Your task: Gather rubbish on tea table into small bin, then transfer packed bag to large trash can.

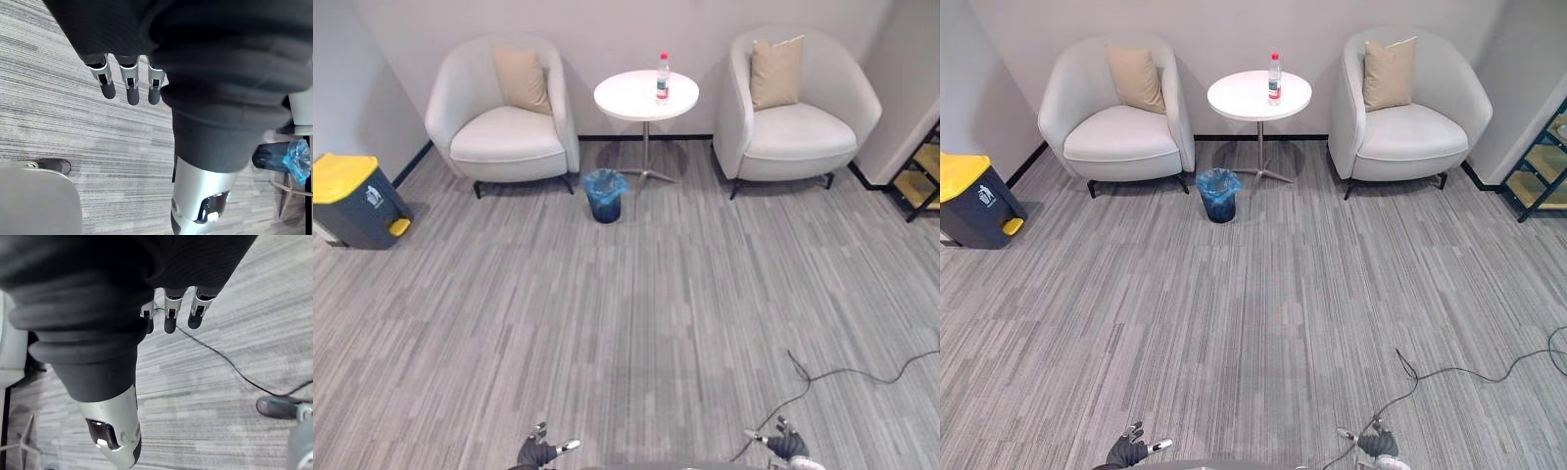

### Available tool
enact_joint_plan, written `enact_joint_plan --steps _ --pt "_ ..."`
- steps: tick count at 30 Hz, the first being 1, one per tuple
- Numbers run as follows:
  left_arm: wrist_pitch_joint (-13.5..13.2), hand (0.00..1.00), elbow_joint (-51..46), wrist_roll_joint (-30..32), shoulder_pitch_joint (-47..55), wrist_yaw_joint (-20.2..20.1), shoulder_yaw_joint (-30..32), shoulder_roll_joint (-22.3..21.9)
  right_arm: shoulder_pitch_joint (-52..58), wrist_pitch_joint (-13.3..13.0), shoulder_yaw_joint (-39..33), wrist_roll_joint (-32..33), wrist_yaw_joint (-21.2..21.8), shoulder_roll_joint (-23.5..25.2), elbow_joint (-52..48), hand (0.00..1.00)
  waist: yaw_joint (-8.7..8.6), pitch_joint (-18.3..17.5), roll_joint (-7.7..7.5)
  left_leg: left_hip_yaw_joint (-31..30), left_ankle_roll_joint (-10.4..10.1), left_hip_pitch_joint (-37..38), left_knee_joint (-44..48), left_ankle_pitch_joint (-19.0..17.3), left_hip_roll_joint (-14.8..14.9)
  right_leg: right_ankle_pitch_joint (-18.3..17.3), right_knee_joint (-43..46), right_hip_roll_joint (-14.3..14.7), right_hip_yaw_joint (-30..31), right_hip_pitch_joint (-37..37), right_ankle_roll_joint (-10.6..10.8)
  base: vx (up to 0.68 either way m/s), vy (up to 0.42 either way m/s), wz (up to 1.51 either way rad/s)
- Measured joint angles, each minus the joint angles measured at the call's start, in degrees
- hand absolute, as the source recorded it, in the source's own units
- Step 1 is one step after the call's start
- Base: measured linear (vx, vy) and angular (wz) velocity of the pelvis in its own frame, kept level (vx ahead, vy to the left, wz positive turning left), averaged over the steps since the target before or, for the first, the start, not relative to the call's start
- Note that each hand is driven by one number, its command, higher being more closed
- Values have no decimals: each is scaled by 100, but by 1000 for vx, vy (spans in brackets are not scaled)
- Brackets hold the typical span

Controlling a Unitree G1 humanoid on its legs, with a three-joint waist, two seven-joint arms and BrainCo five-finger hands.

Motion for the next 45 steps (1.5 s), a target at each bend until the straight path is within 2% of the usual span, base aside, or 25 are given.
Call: enact_joint_plan --steps 4,8,12,14,17,18,21,22,25,28,29,30,31,32,33,35,38,39,40,41,42,43,44,45 --pt "-91 0 -145 271 27 -94 -57 24 49 -29 219 -561 111 -110 -278 0 1 6 1 34 -19 38 1 -13 5 -13 -1 0 17 24 19 -5 0 -3" --pt "-163 0 -382 317 167 -129 -202 80 146 -43 555 -766 230 -261 -526 0 3 7 16 149 -42 62 24 -35 14 -15 -1 0 79 25 18 -25 3 -10" --pt "-165 0 -507 314 260 -202 -214 118 180 -38 598 -747 241 -291 -528 0 -1 5 30 211 14 57 54 -71 44 -16 3 23 107 13 14 -40 -6 -6" --pt "-164 0 -564 314 287 -201 -214 159 209 -30 598 -717 242 -309 -548 0 8 -11 58 292 147 22 82 -156 106 -19 11 83 134 -40 8 -38 -7 -12" --pt "-160 0 -685 311 344 -200 -212 236 257 -24 595 -560 241 -354 -694 0 -11 -7 53 316 136 -18 112 -165 124 -22 21 94 144 -77 -2 -28 -13 -6" --pt "-158 0 -760 306 368 -200 -213 234 259 -20 594 -486 241 -375 -693 0 -4 -3 60 350 84 -27 153 -201 134 -24 30 97 148 -84 -4 -7 -7 -10" --pt "-157 0 -854 293 367 -198 -209 234 217 -12 592 -371 237 -391 -693 0 4 2 82 436 138 -175 376 -315 170 -68 168 104 183 -206 -62 -3 -3 -12" --pt "-156 0 -859 275 367 -191 -205 234 177 -11 588 -281 231 -391 -693 0 6 5 86 470 96 -254 483 -377 188 -95 239 103 229 -299 -73 0 3 -21" --pt "-146 0 -932 252 377 -176 -200 231 34 -7 541 -194 212 -400 -690 0 9 52 127 581 218 -475 832 -607 245 -224 470 115 330 -518 -18 7 13 -19" --pt "-144 0 -1072 246 358 -103 -183 239 -67 -4 474 -16 184 -396 -681 0 8 114 135 629 348 -736 1353 -981 257 -658 1141 30 373 -850 112 30 37 -9" --pt "-133 0 -1144 245 335 -77 -175 250 -119 -1 473 46 135 -387 -626 0 11 159 118 638 404 -851 1707 -1231 249 -952 1731 -75 373 -1078 329 91 60 -5" --pt "-115 0 -1196 246 323 -78 -176 261 -145 4 473 100 96 -378 -608 0 12 187 124 653 418 -880 1836 -1332 251 -1041 2075 -135 333 -1178 459 88 46 -19" --pt "-92 0 -1261 240 317 -69 -176 309 -234 9 477 197 73 -334 -573 0 43 287 27 698 460 -908 2026 -1558 260 -1051 2998 -270 215 -1609 479 144 50 -22" --pt "-80 0 -1299 239 319 -67 -181 423 -336 11 486 244 52 -238 -574 0 31 403 12 708 541 -831 2169 -1741 256 -1009 4010 -462 100 -2058 541 130 28 -19" --pt "-67 0 -1313 227 303 -60 -180 495 -350 14 494 248 49 -185 -574 0 10 445 -44 711 547 -784 2223 -1817 255 -1046 4313 -538 51 -2205 509 223 14 -14" --pt "-4 0 -1322 131 268 -29 -176 641 -365 19 536 256 50 -149 -532 0 29 570 -65 712 492 -566 2226 -1952 293 -1206 4452 -719 -190 -2532 466 263 -18 -5" --pt "20 0 -1332 22 19 67 -154 663 -443 29 540 358 7 -215 -462 0 -11 669 6 565 366 -130 1835 -1970 594 -1046 3311 -714 -578 -2984 378 409 -90 28" --pt "14 0 -1332 21 -105 71 -153 645 -489 29 545 364 -15 -239 -460 0 -43 704 50 488 240 115 1524 -1901 711 -624 2481 -680 -686 -3112 392 531 -168 51" --pt "14 0 -1331 20 -229 84 -153 614 -545 30 547 365 -22 -266 -459 0 -138 756 86 308 93 370 1213 -1821 816 121 1812 -613 -665 -3155 359 816 -323 76" --pt "11 0 -1329 18 -297 89 -154 593 -577 32 548 365 -23 -272 -463 0 -212 766 80 141 -16 488 1113 -1760 939 905 1694 -604 -622 -3110 174 613 -263 63" --pt "9 0 -1326 17 -339 95 -151 563 -586 33 546 365 -24 -289 -467 0 -216 753 58 100 -27 500 1124 -1751 989 777 1792 -569 -655 -3096 -36 598 -298 47" --pt "-6 0 -1318 22 -438 102 -174 507 -705 45 522 363 -45 -308 -524 0 -214 818 166 -106 -308 432 1349 -1586 1133 389 2367 -574 -675 -3207 -170 456 -245 31" --pt "-17 0 -1307 21 -460 115 -189 453 -717 48 520 364 -40 -318 -535 0 -246 844 209 -232 -426 272 1938 -1349 1209 -62 2822 -627 -783 -3138 -230 575 -309 37" --pt "-30 0 -1303 21 -457 136 -189 435 -701 49 536 363 -31 -313 -542 0 -284 867 245 -265 -401 112 2433 -1179 1263 -240 2852 -613 -857 -2979 -237 605 -331 56"
